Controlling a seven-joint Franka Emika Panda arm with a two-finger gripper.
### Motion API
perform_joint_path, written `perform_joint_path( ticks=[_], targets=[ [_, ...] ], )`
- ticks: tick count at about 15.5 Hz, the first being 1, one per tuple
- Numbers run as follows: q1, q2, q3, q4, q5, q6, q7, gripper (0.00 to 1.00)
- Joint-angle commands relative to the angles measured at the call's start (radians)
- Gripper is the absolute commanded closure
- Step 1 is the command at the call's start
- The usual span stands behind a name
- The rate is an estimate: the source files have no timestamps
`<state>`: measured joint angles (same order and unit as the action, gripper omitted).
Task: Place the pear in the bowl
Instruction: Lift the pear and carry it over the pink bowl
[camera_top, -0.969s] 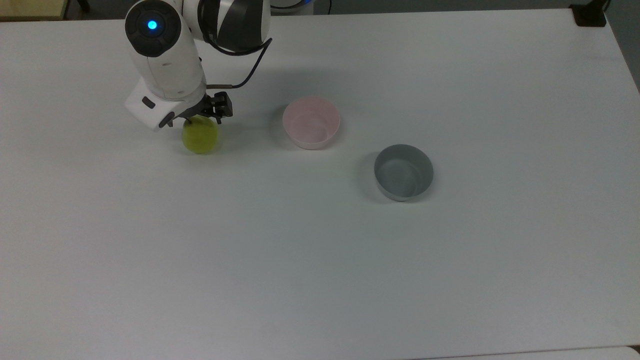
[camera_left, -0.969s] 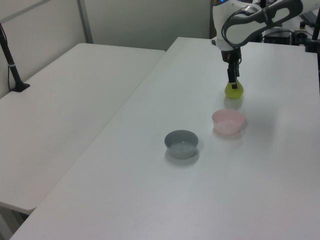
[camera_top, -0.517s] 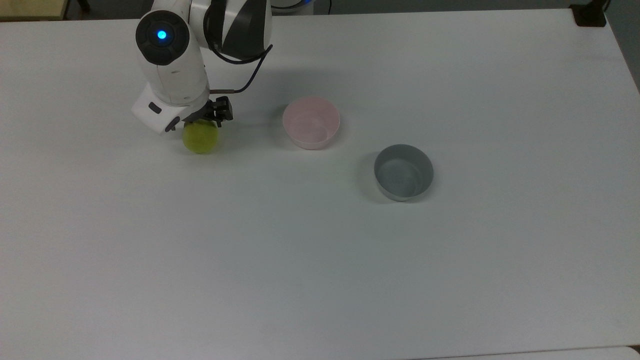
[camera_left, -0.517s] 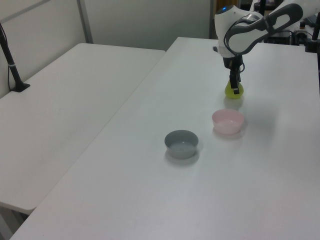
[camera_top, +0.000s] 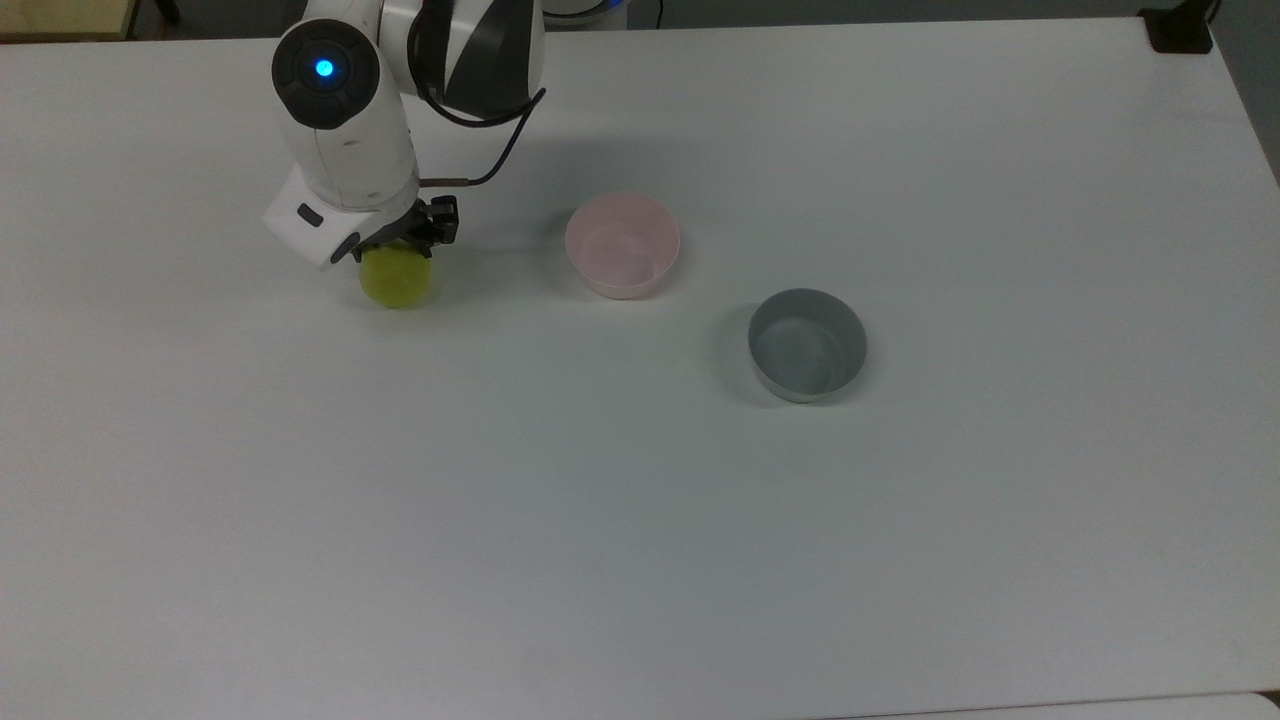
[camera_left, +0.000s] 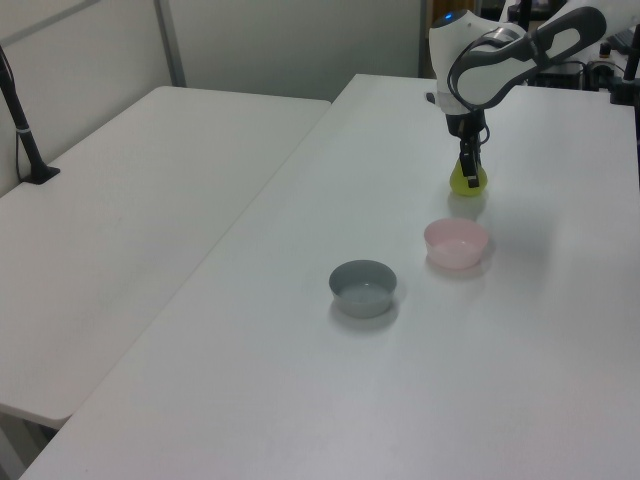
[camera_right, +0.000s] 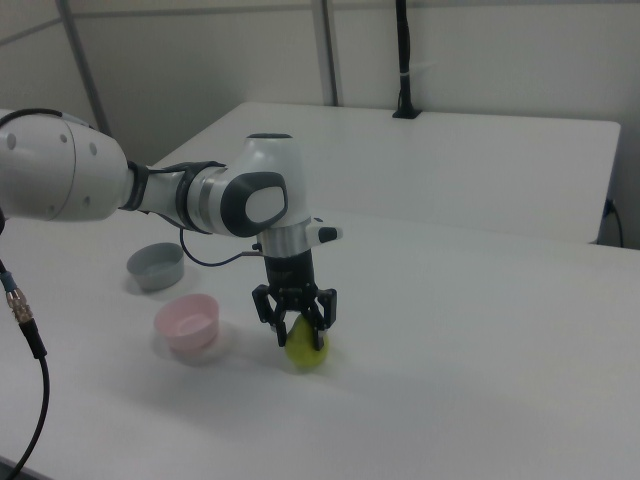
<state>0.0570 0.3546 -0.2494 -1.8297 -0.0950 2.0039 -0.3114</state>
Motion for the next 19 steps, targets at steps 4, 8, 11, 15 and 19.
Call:
perform_joint_path(
  ticks=[4,8,11,15,19],
  targets=[
    [0.023,-0.072,-0.014,0.004,0.006,-0.042,-0.008,0.88],
    [0.026,-0.114,-0.033,0.095,0.021,-0.16,-0.008,0.88],
    [0.029,-0.138,-0.041,0.125,0.021,-0.194,-0.008,0.88],
    [0.072,-0.157,-0.041,0.139,0.021,-0.235,-0.006,0.88],
    [0.18,-0.204,-0.028,0.119,0.026,-0.306,0.037,0.87]
  ],
)
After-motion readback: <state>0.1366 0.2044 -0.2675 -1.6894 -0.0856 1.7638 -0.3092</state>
